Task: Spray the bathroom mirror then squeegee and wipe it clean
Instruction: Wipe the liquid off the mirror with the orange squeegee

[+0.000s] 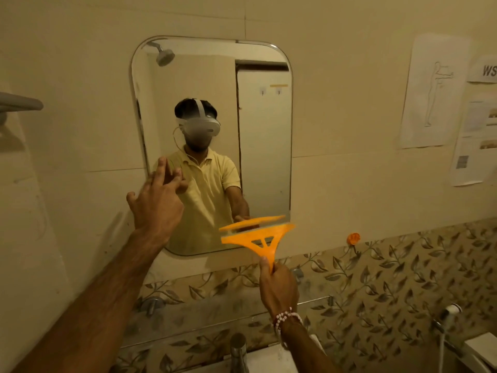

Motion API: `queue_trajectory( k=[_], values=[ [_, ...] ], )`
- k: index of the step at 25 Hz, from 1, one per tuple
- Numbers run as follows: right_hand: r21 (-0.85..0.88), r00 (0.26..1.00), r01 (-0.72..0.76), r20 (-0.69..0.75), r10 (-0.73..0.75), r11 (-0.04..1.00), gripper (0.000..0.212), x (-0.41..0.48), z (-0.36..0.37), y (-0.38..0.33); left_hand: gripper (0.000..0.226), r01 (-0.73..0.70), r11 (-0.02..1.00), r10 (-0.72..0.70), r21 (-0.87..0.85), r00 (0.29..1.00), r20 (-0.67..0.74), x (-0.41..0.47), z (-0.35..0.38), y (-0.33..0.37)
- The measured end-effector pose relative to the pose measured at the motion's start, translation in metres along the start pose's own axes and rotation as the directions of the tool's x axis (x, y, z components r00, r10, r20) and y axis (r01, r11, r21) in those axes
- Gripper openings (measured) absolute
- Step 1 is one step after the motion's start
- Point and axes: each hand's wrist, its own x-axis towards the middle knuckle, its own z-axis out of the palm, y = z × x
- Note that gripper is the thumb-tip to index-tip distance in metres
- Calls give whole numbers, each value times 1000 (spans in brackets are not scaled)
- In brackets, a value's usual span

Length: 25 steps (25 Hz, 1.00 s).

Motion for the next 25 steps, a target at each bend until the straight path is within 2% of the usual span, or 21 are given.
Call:
queue_trajectory(
  k=[4,7,13,19,23,25],
  values=[
    [58,994,-12,-107,18,998,53,47,-27,-20,69,-4,1000,4,10,1000,-15,-1,2,0],
    [40,997,-38,-65,41,998,52,50,-24,-9,68,-6,1000,6,6,1000,-26,-2,3,0],
    [23,988,-130,86,127,991,52,1,10,34,69,-22,1000,23,5,999,-33,-5,7,-2],
    [-44,992,-114,42,115,993,50,0,-2,23,68,-41,999,39,-34,998,-45,-6,15,-2],
    [-20,991,-134,12,134,991,52,3,-14,21,69,-150,987,137,-61,975,-173,-26,42,15],
    [-20,990,-142,-7,142,990,52,5,-22,24,72,-208,973,188,-104,967,-173,-34,57,33]
  ],
)
